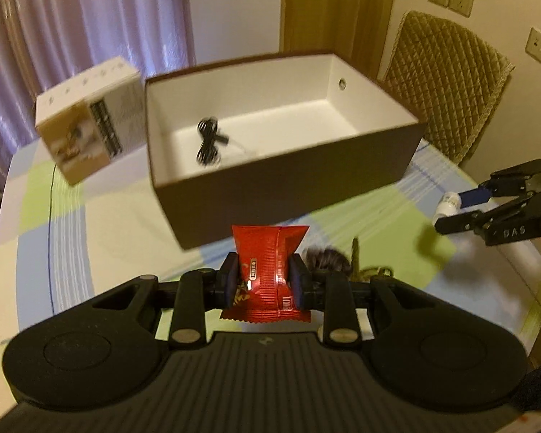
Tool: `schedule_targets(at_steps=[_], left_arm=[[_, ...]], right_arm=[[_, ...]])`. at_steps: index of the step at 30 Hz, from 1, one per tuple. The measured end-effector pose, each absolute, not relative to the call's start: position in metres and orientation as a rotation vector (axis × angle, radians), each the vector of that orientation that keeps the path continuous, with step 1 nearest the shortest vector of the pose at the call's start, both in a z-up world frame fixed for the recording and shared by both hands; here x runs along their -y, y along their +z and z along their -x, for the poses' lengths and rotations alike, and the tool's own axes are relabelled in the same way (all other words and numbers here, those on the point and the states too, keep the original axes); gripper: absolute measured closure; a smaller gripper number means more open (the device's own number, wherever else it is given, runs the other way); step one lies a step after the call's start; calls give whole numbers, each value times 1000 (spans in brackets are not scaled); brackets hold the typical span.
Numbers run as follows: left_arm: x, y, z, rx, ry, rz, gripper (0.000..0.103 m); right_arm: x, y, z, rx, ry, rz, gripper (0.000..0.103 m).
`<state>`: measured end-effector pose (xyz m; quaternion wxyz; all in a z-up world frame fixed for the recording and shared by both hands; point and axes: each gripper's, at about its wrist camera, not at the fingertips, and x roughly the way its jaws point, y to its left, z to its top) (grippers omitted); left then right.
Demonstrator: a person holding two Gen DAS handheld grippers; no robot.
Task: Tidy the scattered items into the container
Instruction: 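Lift the pill bottle and red packet and carry both over the box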
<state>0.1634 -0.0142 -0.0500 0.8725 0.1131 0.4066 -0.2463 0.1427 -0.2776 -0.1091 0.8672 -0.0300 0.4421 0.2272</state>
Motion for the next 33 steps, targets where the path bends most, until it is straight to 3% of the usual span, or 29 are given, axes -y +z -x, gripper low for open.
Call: schedule_targets(at_steps=[15,23,33], left_arm=[[45,-27,-192,-770,-570,-271,79],[71,-6,-247,-715,-596,-273,79],[116,-32,-344,-811,-612,-240,79]], right_arm=[[273,-70,-165,-854,504,51,59],[255,-43,-223,-744,490,97,59],[238,-80,-323,-836,427,149,59]])
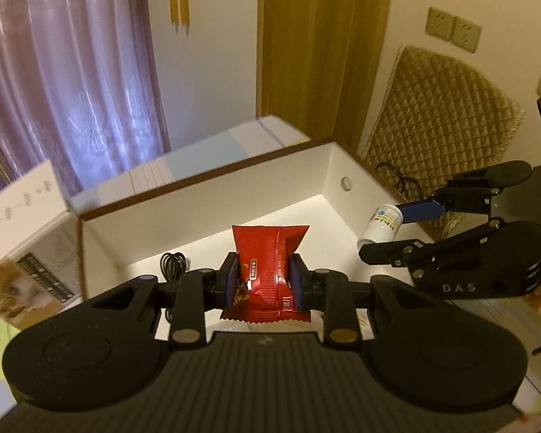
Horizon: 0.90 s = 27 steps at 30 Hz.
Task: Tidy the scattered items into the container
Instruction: 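Lift the pill bottle and red packet and carry both over the box, then open both tools to drop the red packet and pill bottle inside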
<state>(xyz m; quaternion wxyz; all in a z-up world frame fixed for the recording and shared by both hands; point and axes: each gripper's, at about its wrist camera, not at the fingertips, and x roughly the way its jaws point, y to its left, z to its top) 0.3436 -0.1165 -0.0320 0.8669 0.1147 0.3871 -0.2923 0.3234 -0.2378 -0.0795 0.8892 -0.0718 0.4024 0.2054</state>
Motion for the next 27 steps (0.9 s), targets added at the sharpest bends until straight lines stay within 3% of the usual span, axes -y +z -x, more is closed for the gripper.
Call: schedule_targets(at_steps=[10,19,24,27], left_arm=[[150,-86,-430,-1014,-552,-142,78],[167,-117,-444,-1059,-540,-158,77],[161,-117,-447,-1061,-521,-134,64],[156,-113,-444,-1051,-510,-147,59]], right_arm=[[238,-107,-387,-941,408,167,59],[227,-123,-408,-982,414,224,59],[217,-127,-403,-987,429,316,58],[212,-125,-394,-950,444,367,21]])
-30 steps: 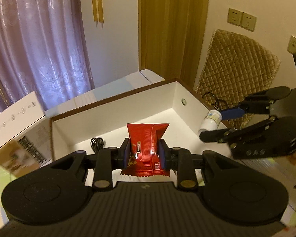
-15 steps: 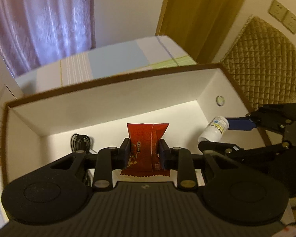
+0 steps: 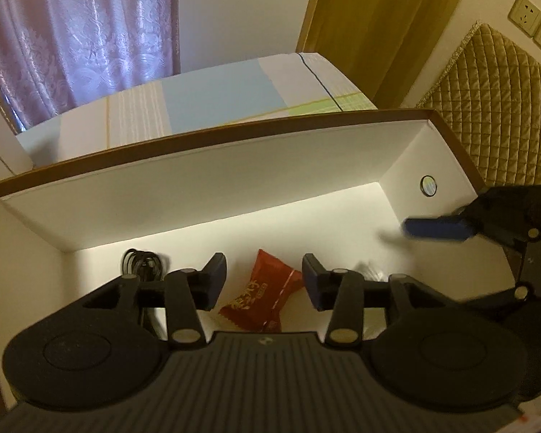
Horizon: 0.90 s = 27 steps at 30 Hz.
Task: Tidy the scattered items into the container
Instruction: 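Open both tools to drop the red packet and pill bottle inside, then withdraw both tools from the box toward the hair clips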
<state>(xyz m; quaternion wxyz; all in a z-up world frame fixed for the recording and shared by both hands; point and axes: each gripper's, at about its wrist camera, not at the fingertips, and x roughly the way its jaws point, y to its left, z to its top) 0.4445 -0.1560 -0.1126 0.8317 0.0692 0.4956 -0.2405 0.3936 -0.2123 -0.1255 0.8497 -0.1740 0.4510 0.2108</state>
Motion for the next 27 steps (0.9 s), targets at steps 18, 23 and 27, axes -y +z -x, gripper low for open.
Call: schedule_targets(at_steps=[18,23,27], left_arm=[[119,-82,-395,-1019,-399,-188,13],[113,-68,-378,-1001,-376,-202,12],[110,-55,-365,-989,-368,-200,12]], right_arm=[[221,-110,-338,-951,493,263,2],[223,-100,-324,-938,478,239,2],[227,-92,-314,-931,462,221,2]])
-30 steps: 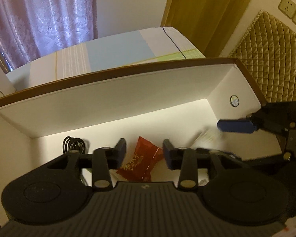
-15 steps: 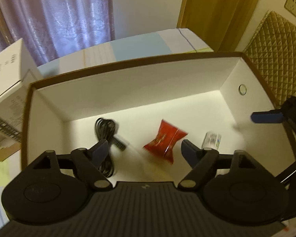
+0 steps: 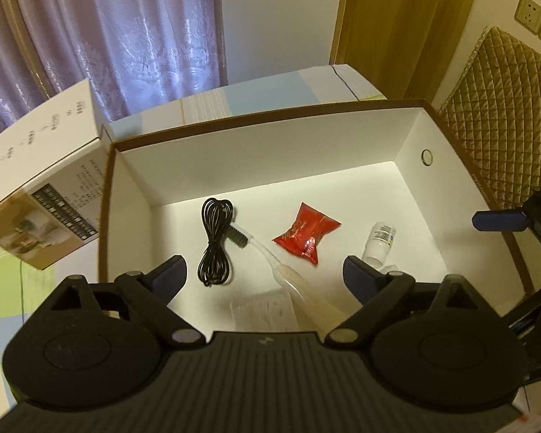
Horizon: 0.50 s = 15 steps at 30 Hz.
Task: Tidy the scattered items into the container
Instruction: 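Withdraw both tools from the box toward the hair clips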
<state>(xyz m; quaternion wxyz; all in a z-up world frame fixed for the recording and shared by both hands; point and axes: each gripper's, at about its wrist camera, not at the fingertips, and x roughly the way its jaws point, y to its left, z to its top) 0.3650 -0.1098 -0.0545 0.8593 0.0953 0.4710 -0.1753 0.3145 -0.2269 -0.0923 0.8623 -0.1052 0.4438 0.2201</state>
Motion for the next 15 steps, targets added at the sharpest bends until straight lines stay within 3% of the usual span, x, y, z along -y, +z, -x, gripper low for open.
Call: schedule_targets(at_steps=[15], left_arm=[[98,-11,-310,-901,-357,-204,11]], right_arm=[[243,-53,-270,-854,418,158,2]])
